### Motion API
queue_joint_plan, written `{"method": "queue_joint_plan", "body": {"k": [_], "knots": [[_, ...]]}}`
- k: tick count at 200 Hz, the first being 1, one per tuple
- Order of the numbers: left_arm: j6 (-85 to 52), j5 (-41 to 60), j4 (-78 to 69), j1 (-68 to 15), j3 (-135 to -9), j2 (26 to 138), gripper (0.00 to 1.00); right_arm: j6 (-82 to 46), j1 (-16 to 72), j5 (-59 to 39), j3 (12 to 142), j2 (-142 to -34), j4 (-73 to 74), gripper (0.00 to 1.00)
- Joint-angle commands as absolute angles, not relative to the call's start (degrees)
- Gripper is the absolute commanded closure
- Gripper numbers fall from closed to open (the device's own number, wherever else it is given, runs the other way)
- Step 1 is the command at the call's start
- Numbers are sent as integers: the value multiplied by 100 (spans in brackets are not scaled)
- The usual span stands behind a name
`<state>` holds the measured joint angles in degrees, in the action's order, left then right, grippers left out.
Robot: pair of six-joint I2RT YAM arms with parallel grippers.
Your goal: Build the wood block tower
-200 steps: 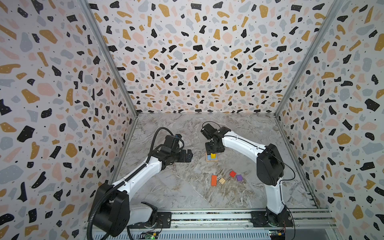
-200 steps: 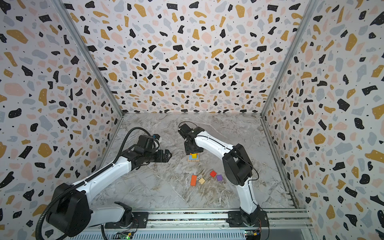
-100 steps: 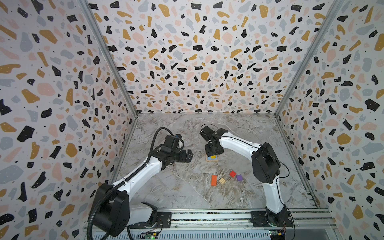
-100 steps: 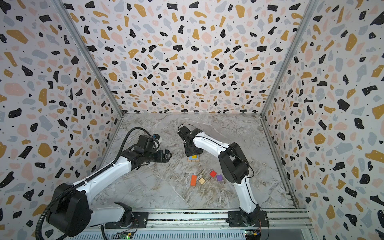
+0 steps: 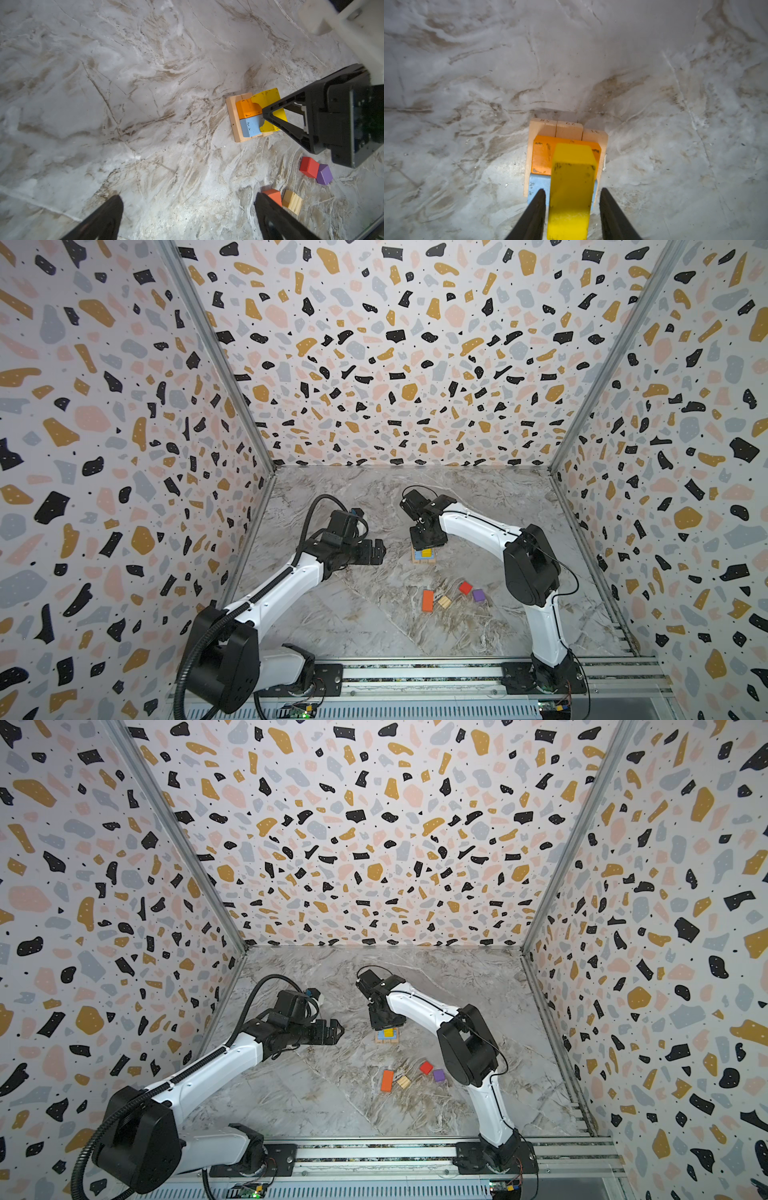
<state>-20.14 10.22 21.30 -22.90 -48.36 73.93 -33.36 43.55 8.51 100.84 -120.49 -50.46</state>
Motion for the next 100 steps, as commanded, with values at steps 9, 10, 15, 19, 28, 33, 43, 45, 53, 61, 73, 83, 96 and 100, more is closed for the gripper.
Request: {"method": "queue_joint_plan", "body": {"k": [9, 10, 15, 19, 28, 33, 43, 45, 53, 61, 73, 83, 96, 100], "knots": [[-1924, 1097, 2018, -2250, -4833, 7329, 0, -3401, 4333, 853, 10288, -12102, -5144, 57], [-1925, 1093, 2015, -2250, -4829, 7329, 0, -3401, 4333, 853, 10286, -12102, -5147, 57], [-1919, 1103, 2014, -2244, -4829, 7330, 0, -3401, 4333, 859, 10287, -12102, -5150, 57], [-1920, 1099, 2017, -2241, -4834, 7329, 0, -3410, 4333, 862, 10286, -12103, -5150, 57], [-1921, 1094, 2013, -2234, -4832, 7327, 0, -3417, 4333, 862, 10284, -12099, -5142, 57], [-1920, 1098, 2008, -2236, -4834, 7328, 0, -3420, 4333, 862, 10291, -12102, -5148, 57], [-1920, 1106, 2015, -2236, -4834, 7322, 0, -3419, 4333, 870, 10300, -12105, -5150, 57], [-1924, 1107, 2013, -2240, -4834, 7326, 0, -3419, 4331, 870, 10299, -12103, -5150, 58], [-1918, 1103, 2013, -2237, -4828, 7320, 0, -3424, 4328, 868, 10300, -12111, -5150, 58], [-1920, 1103, 2018, -2233, -4834, 7321, 0, -3432, 4329, 872, 10296, -12116, -5150, 58], [-1921, 1107, 2013, -2238, -4831, 7320, 0, -3445, 4330, 862, 10293, -12111, -5153, 58], [-1916, 1106, 2013, -2233, -4828, 7319, 0, -3445, 4333, 853, 10296, -12112, -5151, 61], [-1915, 1107, 2014, -2233, -4834, 7319, 0, -3445, 4331, 846, 10303, -12111, -5159, 65], [-1913, 1099, 2013, -2224, -4834, 7321, 0, -3445, 4332, 852, 10301, -12114, -5167, 65]]}}
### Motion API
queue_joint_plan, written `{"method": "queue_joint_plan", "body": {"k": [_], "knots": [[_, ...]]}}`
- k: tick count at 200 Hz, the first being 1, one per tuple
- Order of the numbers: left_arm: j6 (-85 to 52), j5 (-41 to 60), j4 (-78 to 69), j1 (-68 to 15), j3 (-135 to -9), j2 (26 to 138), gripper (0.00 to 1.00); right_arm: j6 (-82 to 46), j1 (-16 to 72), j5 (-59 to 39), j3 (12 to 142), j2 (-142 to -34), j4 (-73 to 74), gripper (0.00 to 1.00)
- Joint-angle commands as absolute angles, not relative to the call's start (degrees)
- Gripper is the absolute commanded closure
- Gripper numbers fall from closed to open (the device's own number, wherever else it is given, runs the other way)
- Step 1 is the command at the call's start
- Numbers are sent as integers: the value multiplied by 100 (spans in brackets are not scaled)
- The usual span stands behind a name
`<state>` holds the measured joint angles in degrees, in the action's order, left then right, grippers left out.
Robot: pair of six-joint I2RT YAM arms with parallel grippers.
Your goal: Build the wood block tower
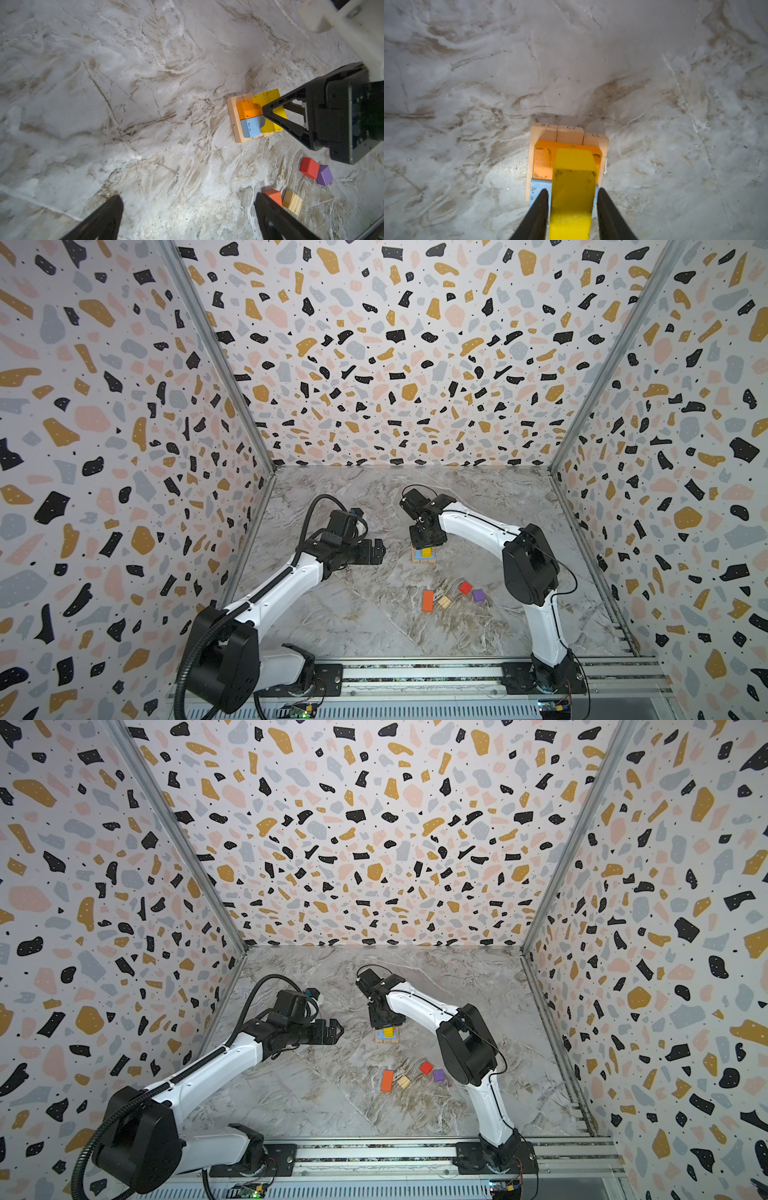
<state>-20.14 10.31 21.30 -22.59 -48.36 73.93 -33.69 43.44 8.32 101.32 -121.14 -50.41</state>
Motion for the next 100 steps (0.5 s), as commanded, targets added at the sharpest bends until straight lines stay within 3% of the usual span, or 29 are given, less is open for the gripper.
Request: {"method": "queue_joint_plan", "body": {"k": [1, 51, 100], "knots": [[-1919, 1103, 2013, -2224, -4834, 7321, 0, -3445, 4333, 852, 10301, -12112, -5172, 65], [-1913, 1106, 2009, -2215, -4838, 7319, 0, -3479, 4333, 870, 10335, -12077, -5210, 75], [-1909, 1140, 2010, -2208, -4841, 7299, 0, -3620, 4371, 1016, 10563, -12081, -5502, 76]]}}
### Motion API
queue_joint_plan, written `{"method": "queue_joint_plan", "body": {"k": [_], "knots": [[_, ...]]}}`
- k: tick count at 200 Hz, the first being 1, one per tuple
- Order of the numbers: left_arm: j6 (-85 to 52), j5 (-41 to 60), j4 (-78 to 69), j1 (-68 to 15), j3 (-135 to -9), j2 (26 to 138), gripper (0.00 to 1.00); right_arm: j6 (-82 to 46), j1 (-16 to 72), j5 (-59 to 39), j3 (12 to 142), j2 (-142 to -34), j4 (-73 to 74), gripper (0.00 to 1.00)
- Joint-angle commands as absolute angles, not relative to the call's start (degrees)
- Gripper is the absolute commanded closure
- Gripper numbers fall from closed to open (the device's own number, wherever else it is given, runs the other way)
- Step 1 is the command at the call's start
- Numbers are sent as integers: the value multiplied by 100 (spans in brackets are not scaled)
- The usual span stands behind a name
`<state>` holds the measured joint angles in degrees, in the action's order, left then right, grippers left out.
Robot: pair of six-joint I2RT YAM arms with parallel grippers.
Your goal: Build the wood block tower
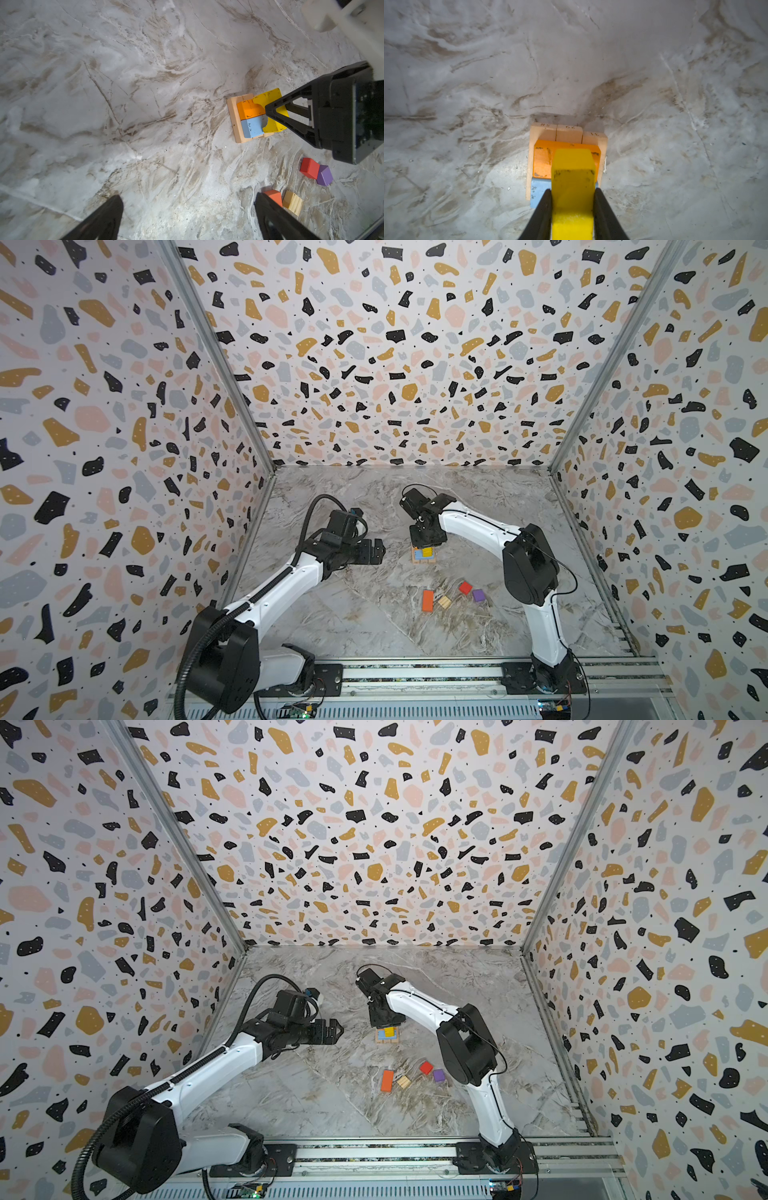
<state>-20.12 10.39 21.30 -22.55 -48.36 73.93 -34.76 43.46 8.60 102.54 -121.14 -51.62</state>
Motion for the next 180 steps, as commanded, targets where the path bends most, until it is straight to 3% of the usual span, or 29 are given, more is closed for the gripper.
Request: {"method": "queue_joint_plan", "body": {"k": [1, 180], "knots": [[-1917, 1137, 2007, -2207, -4837, 7297, 0, -3625, 4374, 1031, 10568, -12078, -5511, 76], [-1898, 1212, 1995, -2173, -4816, 7312, 0, -4136, 4473, 1035, 10696, -12206, -5542, 76]]}}
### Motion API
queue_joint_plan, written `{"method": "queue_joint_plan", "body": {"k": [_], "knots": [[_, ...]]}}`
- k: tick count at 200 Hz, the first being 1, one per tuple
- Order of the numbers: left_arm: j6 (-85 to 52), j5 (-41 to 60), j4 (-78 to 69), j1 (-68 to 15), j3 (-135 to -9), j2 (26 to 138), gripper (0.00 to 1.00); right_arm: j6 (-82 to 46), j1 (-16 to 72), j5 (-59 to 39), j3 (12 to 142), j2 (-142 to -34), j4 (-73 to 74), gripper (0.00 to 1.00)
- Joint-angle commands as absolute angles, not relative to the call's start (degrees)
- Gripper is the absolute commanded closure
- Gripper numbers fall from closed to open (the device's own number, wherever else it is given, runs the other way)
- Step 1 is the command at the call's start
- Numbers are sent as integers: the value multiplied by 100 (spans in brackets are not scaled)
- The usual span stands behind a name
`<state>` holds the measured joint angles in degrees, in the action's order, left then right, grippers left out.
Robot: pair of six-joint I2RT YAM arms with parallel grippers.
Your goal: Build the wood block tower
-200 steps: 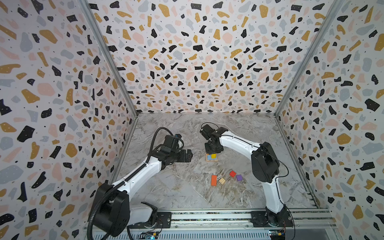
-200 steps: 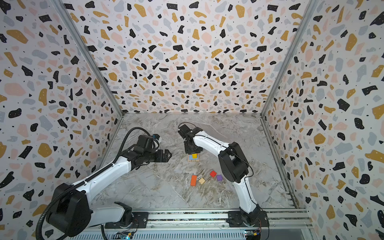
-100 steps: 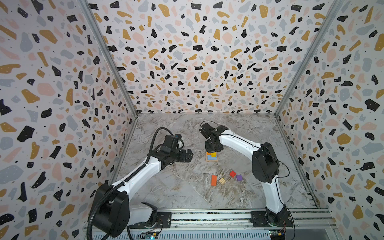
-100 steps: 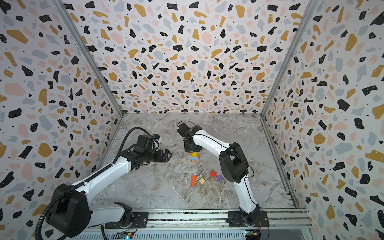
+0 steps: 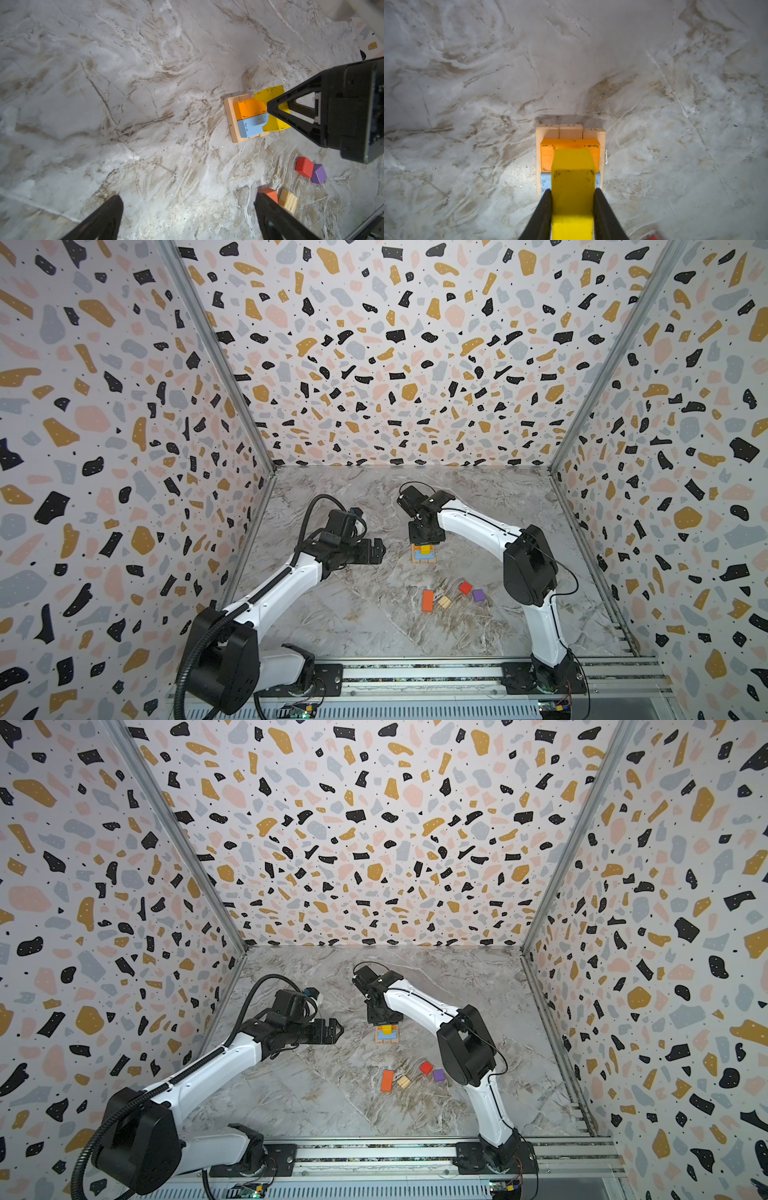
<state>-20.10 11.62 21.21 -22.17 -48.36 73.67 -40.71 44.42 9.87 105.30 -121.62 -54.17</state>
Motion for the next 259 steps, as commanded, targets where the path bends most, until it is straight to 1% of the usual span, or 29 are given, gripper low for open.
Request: {"method": "queue_joint_plan", "body": {"k": [1, 259], "knots": [[-1898, 1212, 1995, -2176, -4816, 7312, 0, -4138, 4473, 1031, 10692, -12207, -5539, 76], [-1907, 1230, 1986, -2172, -4799, 7312, 0, -3981, 4517, 1123, 10512, -12270, -5390, 76]]}}
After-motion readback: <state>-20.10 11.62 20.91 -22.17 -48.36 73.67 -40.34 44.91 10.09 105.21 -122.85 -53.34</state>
